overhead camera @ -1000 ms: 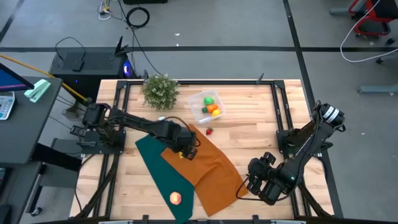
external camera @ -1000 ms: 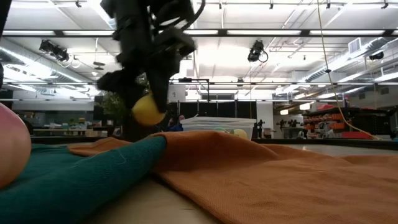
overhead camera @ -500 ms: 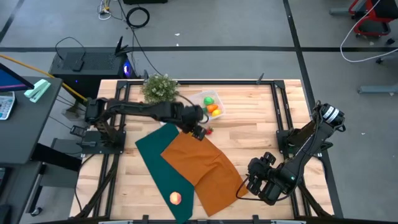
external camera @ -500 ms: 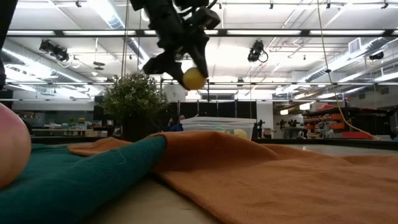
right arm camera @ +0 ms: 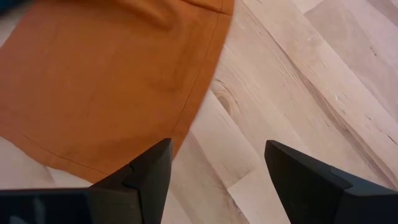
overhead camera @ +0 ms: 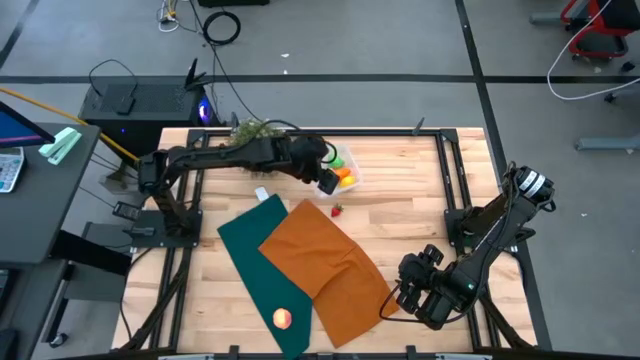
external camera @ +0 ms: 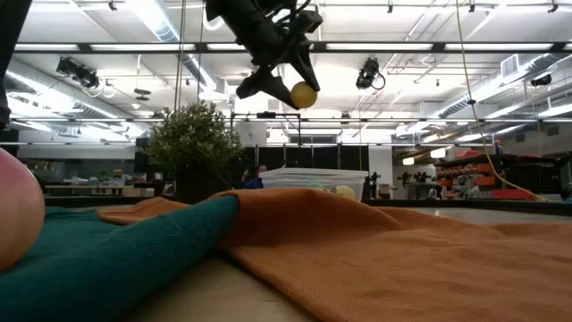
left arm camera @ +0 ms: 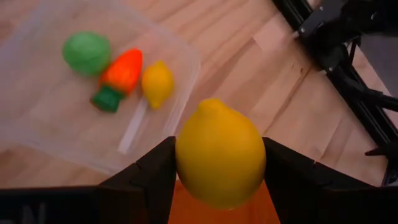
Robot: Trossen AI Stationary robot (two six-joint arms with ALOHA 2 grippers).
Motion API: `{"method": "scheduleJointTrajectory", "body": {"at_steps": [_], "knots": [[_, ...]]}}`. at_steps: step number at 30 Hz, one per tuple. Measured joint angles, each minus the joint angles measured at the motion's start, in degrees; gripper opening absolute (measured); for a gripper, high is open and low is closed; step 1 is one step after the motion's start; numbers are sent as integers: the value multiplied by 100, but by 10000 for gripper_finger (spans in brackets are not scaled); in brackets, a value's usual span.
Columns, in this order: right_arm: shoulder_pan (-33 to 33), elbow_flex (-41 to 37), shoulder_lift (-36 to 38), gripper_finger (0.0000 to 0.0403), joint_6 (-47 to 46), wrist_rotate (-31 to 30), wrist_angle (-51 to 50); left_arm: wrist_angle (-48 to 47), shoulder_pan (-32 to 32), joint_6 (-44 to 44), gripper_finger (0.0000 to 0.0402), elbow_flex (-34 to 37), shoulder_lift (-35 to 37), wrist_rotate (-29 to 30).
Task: Pick and placing Produce into tupperware
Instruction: Put the yellow lemon into the transparent bin
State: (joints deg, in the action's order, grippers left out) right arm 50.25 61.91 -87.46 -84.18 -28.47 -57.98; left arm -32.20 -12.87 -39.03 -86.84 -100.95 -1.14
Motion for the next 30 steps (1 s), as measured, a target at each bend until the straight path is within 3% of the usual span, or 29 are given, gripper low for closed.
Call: {"method": "scheduleJointTrajectory", "body": {"at_steps": [5, 10, 17, 23, 30], "knots": [[-1, 0, 0, 224, 2, 0, 38, 90, -215, 362, 214, -179, -331, -21], [0, 0, 0, 224, -171, 1, 67, -3, -288, 835, 213, -803, -1118, -34], [0, 0, 0, 224, -295, 10, 102, -1072, -299, 1895, 215, -1982, -2127, 201], [-1, 0, 0, 224, -343, 22, 118, -2019, -516, 2509, 214, -2353, -2384, 394], [-126, 0, -2, 224, -323, 11, 138, -2294, -839, 2670, 215, -2349, -2410, 392]]}}
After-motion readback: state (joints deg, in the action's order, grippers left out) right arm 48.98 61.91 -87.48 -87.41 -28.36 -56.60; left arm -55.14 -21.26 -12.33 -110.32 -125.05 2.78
